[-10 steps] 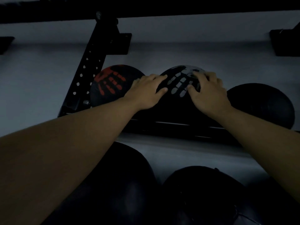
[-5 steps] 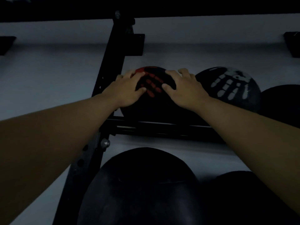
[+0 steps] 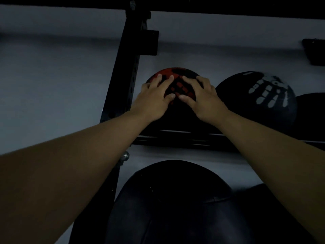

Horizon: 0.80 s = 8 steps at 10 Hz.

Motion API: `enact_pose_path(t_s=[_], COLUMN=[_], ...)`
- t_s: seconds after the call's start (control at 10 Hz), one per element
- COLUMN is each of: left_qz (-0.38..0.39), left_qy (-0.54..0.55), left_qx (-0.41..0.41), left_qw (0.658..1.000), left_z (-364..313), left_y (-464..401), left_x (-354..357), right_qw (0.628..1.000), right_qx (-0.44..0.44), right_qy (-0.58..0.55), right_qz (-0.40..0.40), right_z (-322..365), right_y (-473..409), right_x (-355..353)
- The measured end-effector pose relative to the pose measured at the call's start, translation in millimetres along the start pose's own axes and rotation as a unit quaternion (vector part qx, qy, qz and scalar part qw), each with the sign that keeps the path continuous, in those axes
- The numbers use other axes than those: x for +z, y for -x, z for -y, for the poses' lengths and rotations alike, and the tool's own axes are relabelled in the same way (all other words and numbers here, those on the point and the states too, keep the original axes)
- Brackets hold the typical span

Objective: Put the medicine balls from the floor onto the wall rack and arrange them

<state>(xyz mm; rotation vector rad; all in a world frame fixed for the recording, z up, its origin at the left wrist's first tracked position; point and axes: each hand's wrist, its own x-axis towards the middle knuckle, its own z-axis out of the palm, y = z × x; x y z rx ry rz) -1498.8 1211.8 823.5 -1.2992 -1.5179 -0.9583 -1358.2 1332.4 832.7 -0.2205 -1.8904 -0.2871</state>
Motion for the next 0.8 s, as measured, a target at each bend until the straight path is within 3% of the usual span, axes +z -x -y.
enact_pose_path(t_s=[0.5, 0.8], left_qz=[0.002, 0.119], left_qy=[-0.076, -0.080], left_qx=[0.010, 0.048], left_qw=[0.997, 0.988], left_z=[-26, -120], left_y=[24, 55], left_x=[-2, -16], right_qw=[0.996, 0.989], right_qx=[0.009, 0.008], right_qy=[0.056, 0.128], right_qz=[0.063, 0.075], right_z=[2, -48], right_y=[36, 110], right_x=[-27, -138])
